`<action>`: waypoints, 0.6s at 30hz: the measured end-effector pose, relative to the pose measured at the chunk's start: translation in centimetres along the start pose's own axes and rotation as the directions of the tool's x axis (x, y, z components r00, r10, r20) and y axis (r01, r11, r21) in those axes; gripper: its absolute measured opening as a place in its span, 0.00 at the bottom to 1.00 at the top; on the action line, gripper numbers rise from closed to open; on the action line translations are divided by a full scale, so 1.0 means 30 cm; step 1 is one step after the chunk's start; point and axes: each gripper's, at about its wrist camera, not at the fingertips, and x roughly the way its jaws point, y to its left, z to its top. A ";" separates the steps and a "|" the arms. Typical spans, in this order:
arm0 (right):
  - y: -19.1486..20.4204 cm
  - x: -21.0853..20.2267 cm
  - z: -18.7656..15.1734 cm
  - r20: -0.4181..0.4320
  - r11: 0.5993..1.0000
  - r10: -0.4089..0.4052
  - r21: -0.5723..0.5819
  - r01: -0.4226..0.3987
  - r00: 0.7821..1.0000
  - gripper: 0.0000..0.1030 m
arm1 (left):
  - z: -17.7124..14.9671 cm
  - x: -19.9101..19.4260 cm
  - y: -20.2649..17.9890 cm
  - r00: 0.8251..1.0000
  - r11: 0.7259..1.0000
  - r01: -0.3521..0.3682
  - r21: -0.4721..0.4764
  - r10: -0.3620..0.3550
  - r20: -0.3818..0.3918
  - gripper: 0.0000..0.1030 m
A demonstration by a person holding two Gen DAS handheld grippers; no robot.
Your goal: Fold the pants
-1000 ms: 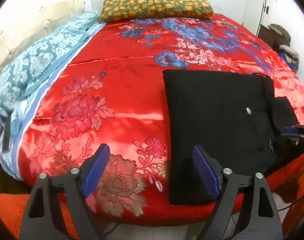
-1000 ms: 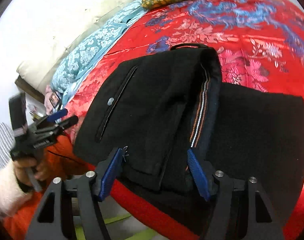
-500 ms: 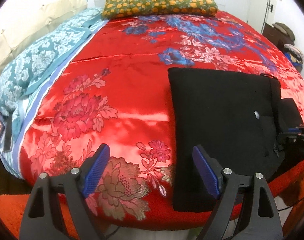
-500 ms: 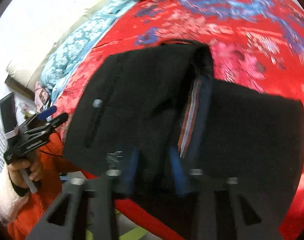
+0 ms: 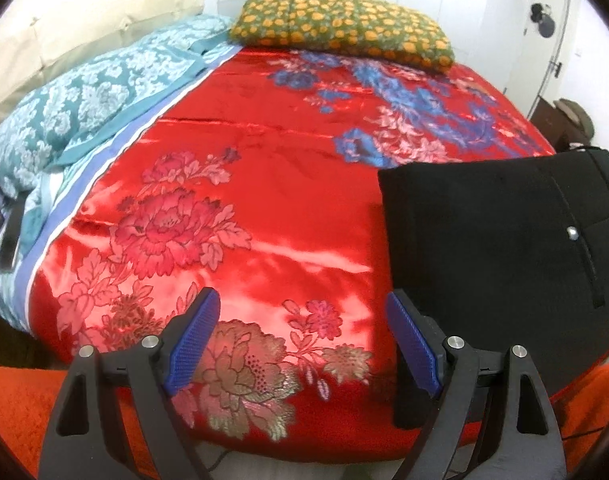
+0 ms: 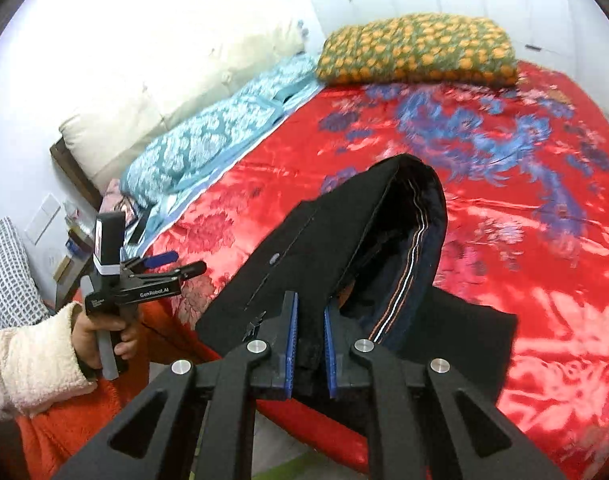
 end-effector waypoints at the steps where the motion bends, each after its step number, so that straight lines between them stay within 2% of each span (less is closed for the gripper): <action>1: -0.013 -0.022 -0.013 0.008 1.000 -0.016 0.003 0.016 1.000 0.11 | -0.002 -0.006 -0.010 1.000 1.000 0.006 0.011 -0.006 0.005 0.84; 6: -0.184 -0.065 -0.148 -0.006 0.985 -0.128 0.113 0.128 0.992 0.11 | -0.017 -0.011 -0.072 1.000 0.996 0.020 0.085 -0.021 0.005 0.84; 10: -0.352 0.036 -0.321 -0.131 0.948 -0.216 0.208 0.240 0.968 0.10 | -0.038 0.008 -0.135 0.999 0.990 0.033 0.140 -0.030 -0.023 0.84; 11: -0.375 0.070 -0.357 -0.170 0.941 -0.216 0.228 0.252 0.961 0.10 | -0.042 0.009 -0.151 0.999 0.988 0.032 0.154 -0.028 -0.026 0.84; 12: -0.386 0.083 -0.367 -0.177 0.934 -0.211 0.253 0.252 0.961 0.11 | -0.048 0.009 -0.167 0.999 0.985 0.031 0.170 -0.027 -0.027 0.84; 15: -0.358 0.082 -0.342 -0.140 0.937 -0.235 0.230 0.263 0.962 0.12 | -0.061 -0.003 -0.212 0.999 0.976 0.042 0.213 -0.039 -0.020 0.84; 16: -0.356 0.081 -0.340 -0.145 0.935 -0.234 0.237 0.263 0.961 0.17 | -0.065 -0.008 -0.228 0.999 0.973 0.053 0.226 -0.051 -0.017 0.84; 17: -0.362 0.078 -0.341 -0.149 0.932 -0.235 0.247 0.266 0.961 0.31 | -0.072 -0.011 -0.246 0.998 0.968 0.063 0.244 -0.062 -0.014 0.84; 18: -0.383 0.063 -0.343 -0.149 0.925 -0.236 0.268 0.269 0.960 0.41 | -0.079 -0.013 -0.263 0.998 0.962 0.068 0.264 -0.067 -0.013 0.84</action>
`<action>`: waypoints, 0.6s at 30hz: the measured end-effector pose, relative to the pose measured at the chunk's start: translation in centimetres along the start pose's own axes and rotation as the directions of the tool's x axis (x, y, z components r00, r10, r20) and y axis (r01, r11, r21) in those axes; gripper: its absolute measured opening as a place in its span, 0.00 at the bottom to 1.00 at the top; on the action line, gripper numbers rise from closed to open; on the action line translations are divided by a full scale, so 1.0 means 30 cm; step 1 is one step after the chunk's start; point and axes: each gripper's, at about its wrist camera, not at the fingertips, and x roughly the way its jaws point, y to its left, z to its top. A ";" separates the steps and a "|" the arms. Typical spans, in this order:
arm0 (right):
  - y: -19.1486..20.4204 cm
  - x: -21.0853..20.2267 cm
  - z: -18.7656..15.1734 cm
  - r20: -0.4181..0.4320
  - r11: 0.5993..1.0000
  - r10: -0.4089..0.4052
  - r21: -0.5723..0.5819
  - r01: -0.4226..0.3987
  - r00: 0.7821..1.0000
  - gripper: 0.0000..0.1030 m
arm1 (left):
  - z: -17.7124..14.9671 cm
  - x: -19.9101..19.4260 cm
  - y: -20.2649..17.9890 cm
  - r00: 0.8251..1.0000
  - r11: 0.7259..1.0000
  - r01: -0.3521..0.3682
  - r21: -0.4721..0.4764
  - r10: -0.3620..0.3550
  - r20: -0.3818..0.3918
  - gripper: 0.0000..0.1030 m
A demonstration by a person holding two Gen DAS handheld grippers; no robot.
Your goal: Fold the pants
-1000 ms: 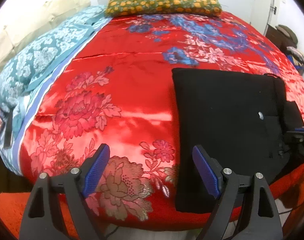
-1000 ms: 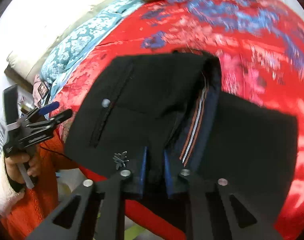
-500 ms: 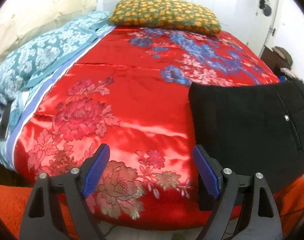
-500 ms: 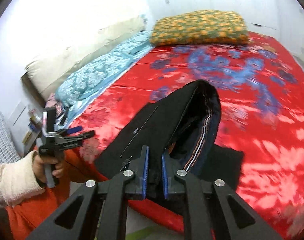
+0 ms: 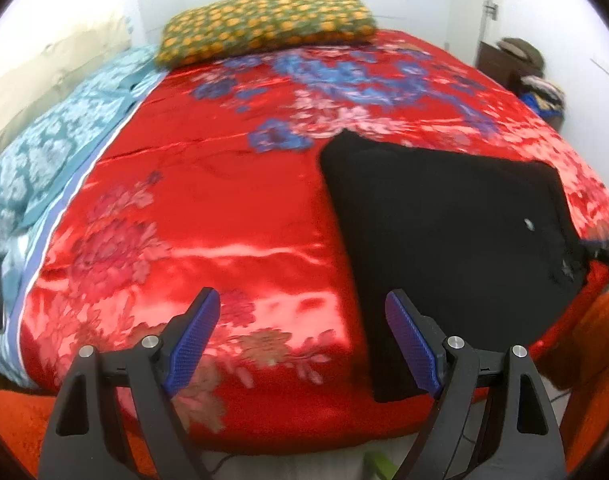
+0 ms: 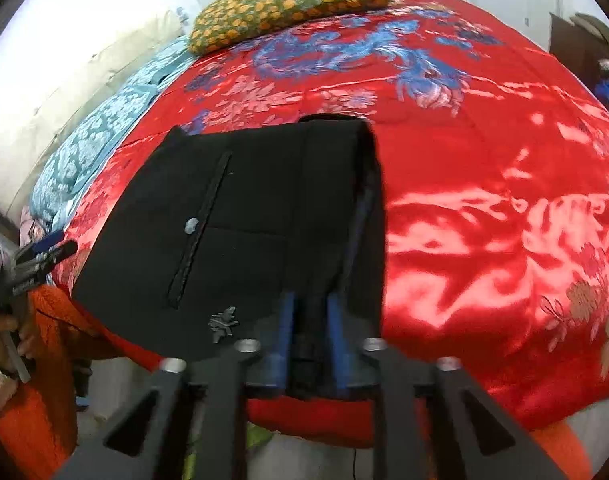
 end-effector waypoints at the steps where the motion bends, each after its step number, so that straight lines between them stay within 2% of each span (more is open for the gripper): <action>1: -0.025 -0.025 0.004 0.013 0.999 0.007 0.038 -0.008 1.000 0.54 | -0.006 0.003 -0.021 1.000 1.000 0.001 0.028 -0.001 -0.001 0.84; 3: -0.054 -0.086 0.010 0.083 0.996 0.004 0.087 -0.012 0.997 0.54 | -0.018 0.014 -0.067 1.000 0.995 -0.009 0.094 0.010 -0.006 0.84; 5: -0.047 -0.153 0.060 0.153 0.997 -0.015 0.083 0.003 0.988 0.55 | -0.027 0.014 -0.108 0.999 0.988 -0.049 0.148 0.046 0.025 0.84; 8: 0.035 -0.189 0.159 0.201 0.997 0.078 -0.004 -0.079 0.976 0.54 | -0.022 0.020 -0.127 0.997 0.983 -0.069 0.170 0.063 0.042 0.84; 11: 0.145 -0.126 0.255 0.189 0.977 0.208 -0.081 -0.196 0.960 0.54 | -0.018 0.023 -0.108 0.999 0.989 -0.045 0.138 0.043 0.023 0.84; 13: 0.167 -0.016 0.288 0.123 0.986 0.158 -0.078 -0.149 0.980 0.53 | -0.021 0.027 -0.095 0.999 0.991 -0.034 0.129 0.033 0.008 0.87; 14: 0.151 0.054 0.294 0.065 0.994 0.086 -0.071 -0.082 0.994 0.47 | -0.025 0.034 -0.094 0.999 0.991 -0.034 0.130 0.034 0.002 0.88; 15: 0.112 0.154 0.289 -0.026 0.999 -0.017 -0.052 0.016 1.000 0.37 | -0.029 0.042 -0.091 1.000 0.991 -0.026 0.129 0.027 -0.008 0.93; 16: 0.081 0.199 0.278 -0.057 0.998 -0.050 -0.036 0.048 0.997 0.28 | -0.037 0.050 -0.088 1.000 0.992 -0.010 0.124 0.013 -0.019 0.93; 18: 0.042 0.198 0.269 -0.008 1.000 -0.023 -0.011 0.023 1.000 0.28 | -0.048 0.060 -0.082 0.999 0.995 0.007 0.104 -0.003 -0.037 0.93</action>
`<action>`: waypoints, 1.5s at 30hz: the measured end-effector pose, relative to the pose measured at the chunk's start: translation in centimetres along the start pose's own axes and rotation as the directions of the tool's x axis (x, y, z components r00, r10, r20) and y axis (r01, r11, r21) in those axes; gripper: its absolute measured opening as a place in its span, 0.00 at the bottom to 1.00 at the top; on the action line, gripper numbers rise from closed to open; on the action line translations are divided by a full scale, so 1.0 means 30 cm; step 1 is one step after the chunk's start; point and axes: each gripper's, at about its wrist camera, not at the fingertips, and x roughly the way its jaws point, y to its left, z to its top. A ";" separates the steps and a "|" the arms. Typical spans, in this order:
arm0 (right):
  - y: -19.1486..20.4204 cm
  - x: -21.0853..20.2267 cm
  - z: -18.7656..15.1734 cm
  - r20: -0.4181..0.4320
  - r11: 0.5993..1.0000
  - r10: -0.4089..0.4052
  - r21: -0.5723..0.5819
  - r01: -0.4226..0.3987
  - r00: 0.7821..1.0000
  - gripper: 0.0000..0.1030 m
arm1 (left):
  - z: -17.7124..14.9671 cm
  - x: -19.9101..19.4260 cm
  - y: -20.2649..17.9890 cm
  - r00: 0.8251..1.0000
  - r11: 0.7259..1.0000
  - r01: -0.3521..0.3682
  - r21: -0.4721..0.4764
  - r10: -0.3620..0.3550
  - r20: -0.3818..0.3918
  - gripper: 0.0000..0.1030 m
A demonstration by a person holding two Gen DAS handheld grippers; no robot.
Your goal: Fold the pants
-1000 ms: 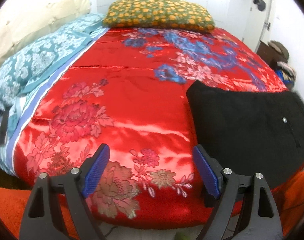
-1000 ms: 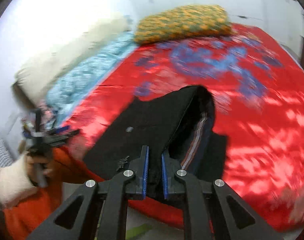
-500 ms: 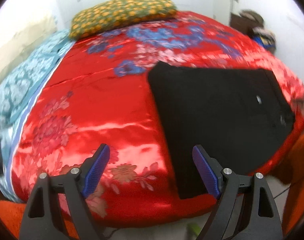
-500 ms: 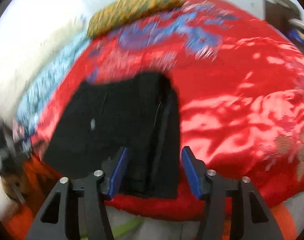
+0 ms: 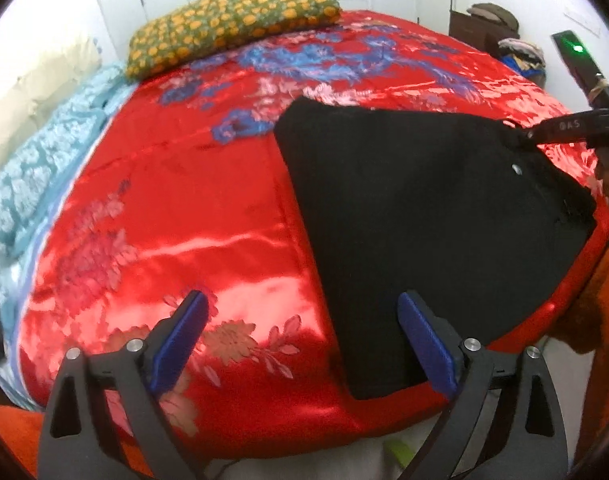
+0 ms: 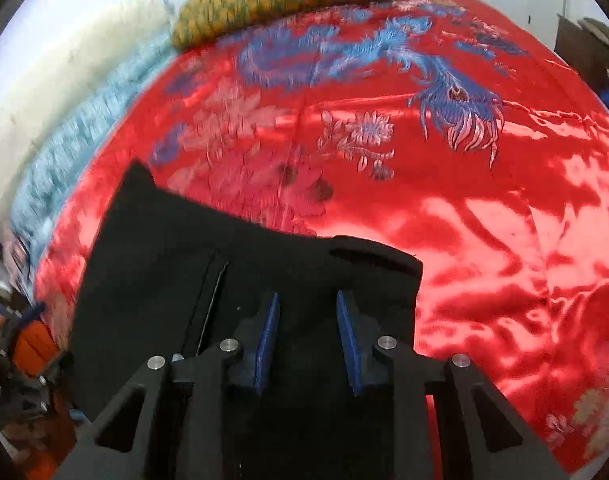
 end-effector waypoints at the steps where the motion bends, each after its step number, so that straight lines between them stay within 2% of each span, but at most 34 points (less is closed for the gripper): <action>1: 0.003 -0.020 -0.004 0.022 1.000 -0.004 0.003 0.004 1.000 0.28 | 0.001 -0.003 0.004 1.000 1.000 0.003 -0.008 -0.003 -0.003 0.93; 4: 0.054 -0.110 -0.010 0.080 0.998 -0.042 -0.042 0.046 0.996 0.31 | 0.013 -0.035 0.028 1.000 1.000 0.006 -0.030 -0.006 -0.009 0.93; 8: 0.143 -0.299 -0.102 0.140 0.992 0.014 -0.127 0.004 0.990 0.32 | 0.015 -0.111 0.069 0.996 0.990 0.086 -0.113 -0.082 0.042 0.93; 11: 0.222 -0.348 -0.207 0.109 0.985 0.090 -0.159 -0.072 0.990 0.32 | 0.018 -0.144 0.039 0.989 0.986 0.134 -0.098 -0.127 0.077 0.93; 13: 0.240 -0.326 -0.284 0.082 0.985 0.084 -0.157 -0.070 0.993 0.32 | 0.018 -0.136 -0.006 0.986 0.987 0.154 -0.049 -0.151 0.067 0.93; 14: 0.238 -0.298 -0.311 0.064 0.988 0.063 -0.148 -0.053 0.996 0.32 | 0.014 -0.120 -0.032 0.987 0.988 0.155 -0.022 -0.154 0.045 0.93; 16: 0.193 -0.200 -0.374 -0.019 0.996 -0.002 -0.086 0.001 1.000 0.31 | -0.008 -0.052 -0.085 0.987 0.987 0.156 0.034 -0.154 -0.046 0.93; 18: 0.150 -0.151 -0.416 -0.070 0.999 0.036 0.001 -0.036 0.997 0.30 | -0.037 0.032 -0.118 0.976 0.986 0.157 0.062 -0.146 -0.165 0.93; 19: 0.139 -0.139 -0.428 -0.101 0.999 0.029 0.022 -0.027 0.994 0.32 | -0.049 0.055 -0.125 0.969 0.987 0.151 0.058 -0.136 -0.204 0.83; 20: 0.132 -0.136 -0.436 -0.124 1.000 0.000 0.027 0.003 0.992 0.32 | -0.053 0.056 -0.127 0.966 0.987 0.153 0.052 -0.138 -0.219 0.79; 22: 0.118 -0.189 -0.437 -0.066 0.998 0.041 0.043 -0.038 0.997 0.34 | -0.042 0.015 -0.118 0.969 0.983 0.180 0.039 -0.171 -0.178 0.81; 23: 0.113 -0.224 -0.433 -0.020 0.997 0.064 0.049 -0.063 0.998 0.48 | -0.031 -0.018 -0.106 0.975 0.983 0.182 0.027 -0.176 -0.139 0.83; 24: 0.113 -0.271 -0.428 0.039 0.997 0.062 0.043 -0.063 0.997 0.58 | -0.021 -0.051 -0.090 0.979 0.983 0.182 0.011 -0.180 -0.099 0.90; 25: 0.115 -0.315 -0.428 0.102 0.998 0.045 0.032 -0.048 0.994 0.73 | -0.016 -0.072 -0.075 0.982 0.984 0.179 -0.006 -0.179 -0.067 0.94; 26: 0.116 -0.350 -0.429 0.154 0.999 0.027 0.026 -0.032 0.988 0.79 | -0.010 -0.096 -0.053 0.984 0.985 0.172 -0.033 -0.173 -0.030 0.94; 27: 0.117 -0.381 -0.425 0.207 1.000 0.007 0.022 -0.011 0.978 0.79 | -0.007 -0.108 -0.030 0.986 0.984 0.168 -0.055 -0.169 -0.010 0.94; 30: 0.112 -0.418 -0.422 0.265 0.999 -0.029 0.030 0.022 0.964 0.79 | 0.001 -0.102 0.037 0.990 0.981 0.143 -0.129 -0.143 0.004 0.94; 33: 0.086 -0.410 -0.424 0.264 0.998 -0.028 0.068 0.011 0.964 0.79 | 0.011 -0.065 0.081 0.991 0.974 0.123 -0.188 -0.130 -0.026 0.94; 36: 0.056 -0.404 -0.427 0.264 0.996 -0.014 0.089 -0.010 0.964 0.79 | 0.016 -0.052 0.096 0.993 0.973 0.108 -0.202 -0.116 -0.029 0.94; 39: 0.051 -0.382 -0.426 0.268 0.995 0.024 0.090 -0.049 0.963 0.85 | 0.041 -0.023 0.129 0.992 0.970 0.114 -0.214 -0.123 -0.030 0.94; 42: 0.014 -0.339 -0.374 0.247 0.991 0.077 0.089 -0.102 0.966 0.85 | 0.051 0.062 0.185 0.974 0.946 0.181 -0.270 -0.209 -0.081 0.94; 45: -0.051 -0.261 -0.310 0.187 0.986 0.107 0.104 -0.128 0.976 0.85 | 0.056 0.158 0.230 0.941 0.892 0.255 -0.372 -0.317 -0.115 0.94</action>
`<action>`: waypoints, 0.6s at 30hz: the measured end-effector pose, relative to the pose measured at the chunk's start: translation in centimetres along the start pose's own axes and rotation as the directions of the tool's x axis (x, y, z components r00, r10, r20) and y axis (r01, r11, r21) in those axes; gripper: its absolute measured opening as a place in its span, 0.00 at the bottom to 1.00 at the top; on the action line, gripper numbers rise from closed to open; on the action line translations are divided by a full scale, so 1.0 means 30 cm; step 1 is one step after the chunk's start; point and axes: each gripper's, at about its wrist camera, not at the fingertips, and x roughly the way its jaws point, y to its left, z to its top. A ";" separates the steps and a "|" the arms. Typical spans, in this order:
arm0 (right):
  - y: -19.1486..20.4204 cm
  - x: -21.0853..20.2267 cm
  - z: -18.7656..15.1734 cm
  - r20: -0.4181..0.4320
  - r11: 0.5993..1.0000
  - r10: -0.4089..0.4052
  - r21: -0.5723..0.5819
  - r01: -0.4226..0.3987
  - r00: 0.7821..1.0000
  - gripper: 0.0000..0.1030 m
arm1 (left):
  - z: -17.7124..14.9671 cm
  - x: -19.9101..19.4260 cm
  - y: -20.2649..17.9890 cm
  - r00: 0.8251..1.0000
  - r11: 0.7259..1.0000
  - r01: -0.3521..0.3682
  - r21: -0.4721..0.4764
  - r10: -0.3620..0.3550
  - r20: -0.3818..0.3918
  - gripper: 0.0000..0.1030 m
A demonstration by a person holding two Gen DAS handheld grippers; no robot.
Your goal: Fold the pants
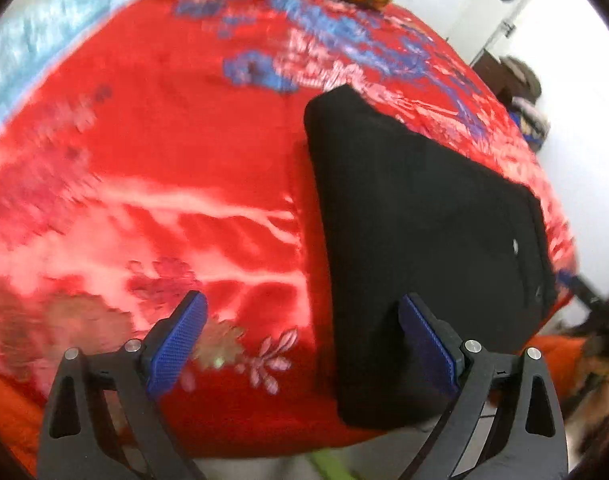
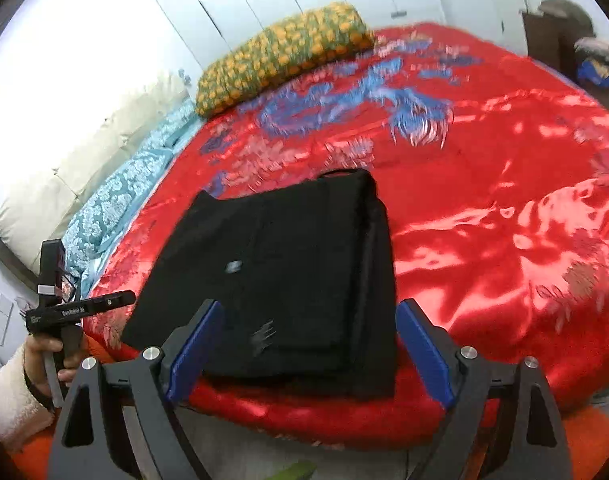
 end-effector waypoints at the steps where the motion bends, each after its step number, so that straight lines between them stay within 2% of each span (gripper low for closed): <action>1: -0.033 0.035 0.016 -0.029 1.000 0.011 0.017 -0.010 1.000 0.85 | 0.011 0.019 0.020 0.999 0.998 0.049 -0.036 -0.050 -0.007 0.94; 4: -0.115 0.130 0.041 -0.113 0.994 0.069 0.093 -0.059 0.991 0.85 | 0.028 0.054 0.027 0.991 0.990 0.128 -0.062 -0.130 -0.024 0.94; 6: -0.148 0.198 0.041 -0.179 0.987 0.122 0.126 -0.100 0.976 0.85 | 0.038 0.071 0.018 0.987 0.987 0.155 -0.048 -0.157 -0.031 0.95; 9: -0.155 0.232 0.041 -0.184 0.984 0.154 0.120 -0.133 0.971 0.87 | 0.051 0.100 0.004 0.981 0.981 0.187 -0.048 -0.189 -0.047 0.95; 11: -0.154 0.246 0.046 -0.199 0.974 0.196 0.149 -0.168 0.960 0.75 | 0.046 0.118 -0.002 0.973 0.974 0.217 -0.061 -0.221 -0.069 0.94; 12: -0.143 0.256 0.052 -0.221 0.975 0.195 0.148 -0.165 0.956 0.74 | 0.043 0.122 -0.012 0.972 0.974 0.220 -0.052 -0.223 -0.075 0.86; 13: -0.134 0.258 0.054 -0.228 0.977 0.194 0.132 -0.167 0.954 0.60 | 0.037 0.125 -0.037 0.968 0.971 0.238 -0.018 -0.238 -0.084 0.56; 14: -0.126 0.263 0.054 -0.240 0.975 0.208 0.125 -0.183 0.948 0.52 | 0.037 0.129 -0.060 0.960 0.965 0.263 -0.001 -0.262 -0.102 0.38; 16: -0.102 0.255 0.057 -0.235 0.978 0.203 0.102 -0.183 0.951 0.47 | 0.031 0.100 -0.107 0.978 0.979 0.199 0.052 -0.195 -0.078 0.28; 18: -0.078 0.233 0.060 -0.221 0.983 0.183 0.070 -0.172 0.958 0.42 | 0.030 0.075 -0.131 0.984 0.983 0.173 0.066 -0.170 -0.056 0.25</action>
